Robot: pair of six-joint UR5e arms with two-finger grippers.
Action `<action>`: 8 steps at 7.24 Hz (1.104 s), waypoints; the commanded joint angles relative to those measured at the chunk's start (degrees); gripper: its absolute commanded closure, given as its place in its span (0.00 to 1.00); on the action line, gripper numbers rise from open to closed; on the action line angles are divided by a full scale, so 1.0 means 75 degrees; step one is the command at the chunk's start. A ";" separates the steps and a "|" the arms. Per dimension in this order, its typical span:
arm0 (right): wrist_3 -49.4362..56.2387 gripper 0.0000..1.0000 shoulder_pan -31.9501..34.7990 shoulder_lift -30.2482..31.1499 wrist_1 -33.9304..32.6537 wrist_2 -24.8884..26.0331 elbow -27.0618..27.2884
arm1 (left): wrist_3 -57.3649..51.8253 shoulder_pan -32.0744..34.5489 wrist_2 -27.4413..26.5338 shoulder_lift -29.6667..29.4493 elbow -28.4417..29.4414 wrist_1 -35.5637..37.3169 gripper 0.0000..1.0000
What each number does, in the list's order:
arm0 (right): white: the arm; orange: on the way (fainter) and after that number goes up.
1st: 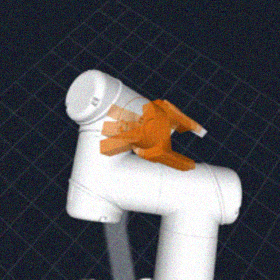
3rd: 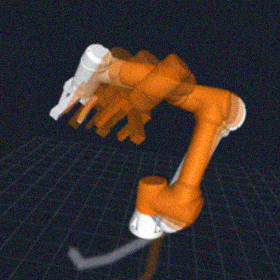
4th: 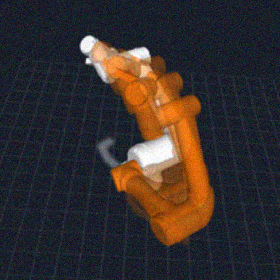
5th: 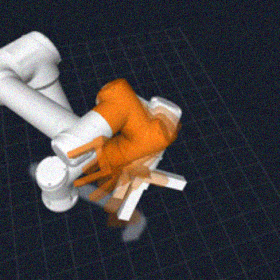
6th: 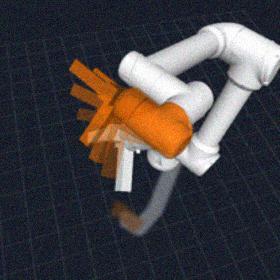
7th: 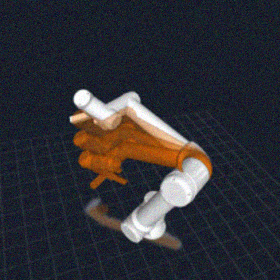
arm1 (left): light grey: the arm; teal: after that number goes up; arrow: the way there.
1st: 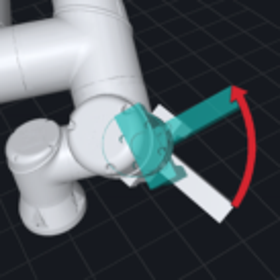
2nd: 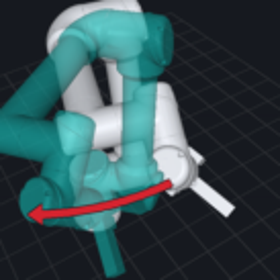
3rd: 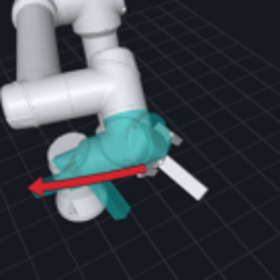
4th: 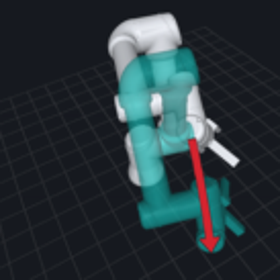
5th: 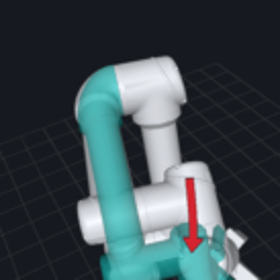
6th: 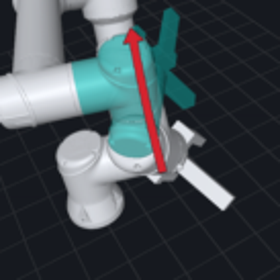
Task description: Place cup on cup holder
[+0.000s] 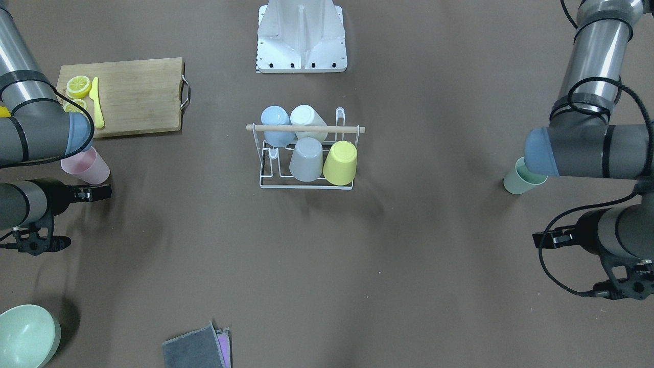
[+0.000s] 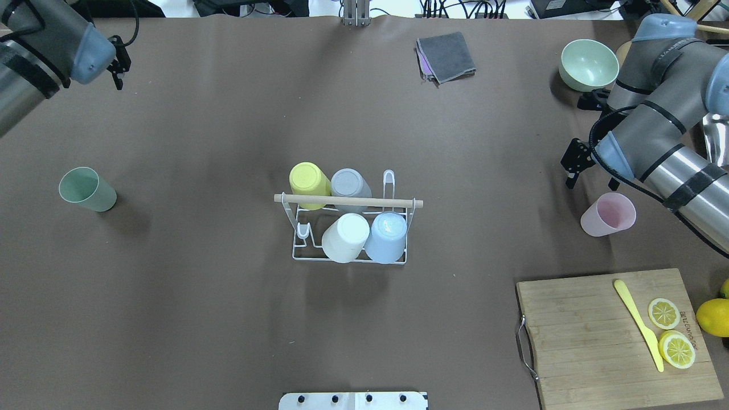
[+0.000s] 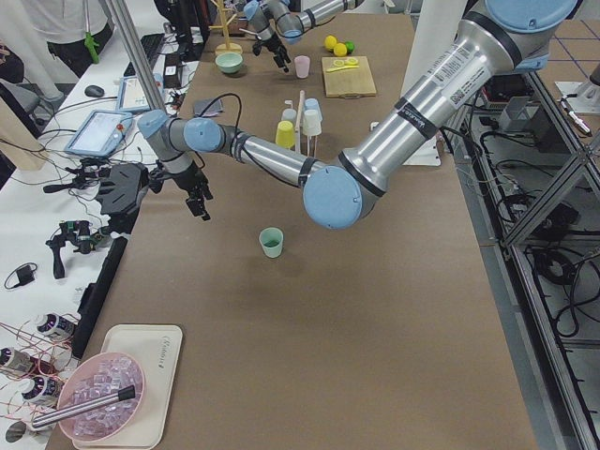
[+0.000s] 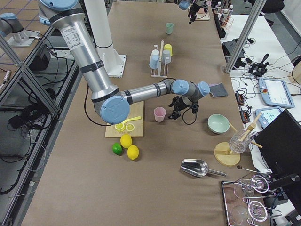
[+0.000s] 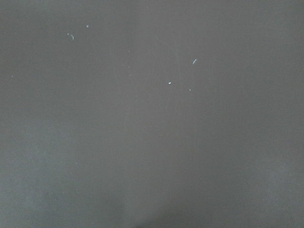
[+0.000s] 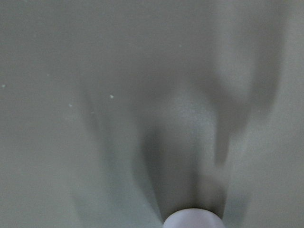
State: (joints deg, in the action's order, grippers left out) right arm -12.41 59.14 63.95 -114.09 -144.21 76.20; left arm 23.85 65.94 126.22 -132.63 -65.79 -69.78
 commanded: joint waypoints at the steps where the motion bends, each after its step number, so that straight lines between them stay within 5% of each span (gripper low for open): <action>1: 0.0376 0.03 -0.0022 -0.0018 -0.0267 -0.0003 -0.0024 | -0.0132 -0.0272 -0.0761 0.0070 -0.0017 0.0116 0.02; 6: 0.0764 0.04 -0.0126 0.0133 -0.0397 0.0009 -0.0117 | -0.3064 -0.0378 -0.0751 0.0047 -0.0848 0.2219 0.02; 8: 0.0961 0.05 -0.0162 0.0145 -0.0734 -0.0003 -0.0188 | -0.3285 -0.0319 -0.0099 0.0164 -0.0861 0.2041 0.02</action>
State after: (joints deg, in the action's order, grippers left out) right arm -6.40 58.09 65.01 -117.83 -144.20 75.05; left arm 1.14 63.43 122.56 -131.87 -71.96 -53.91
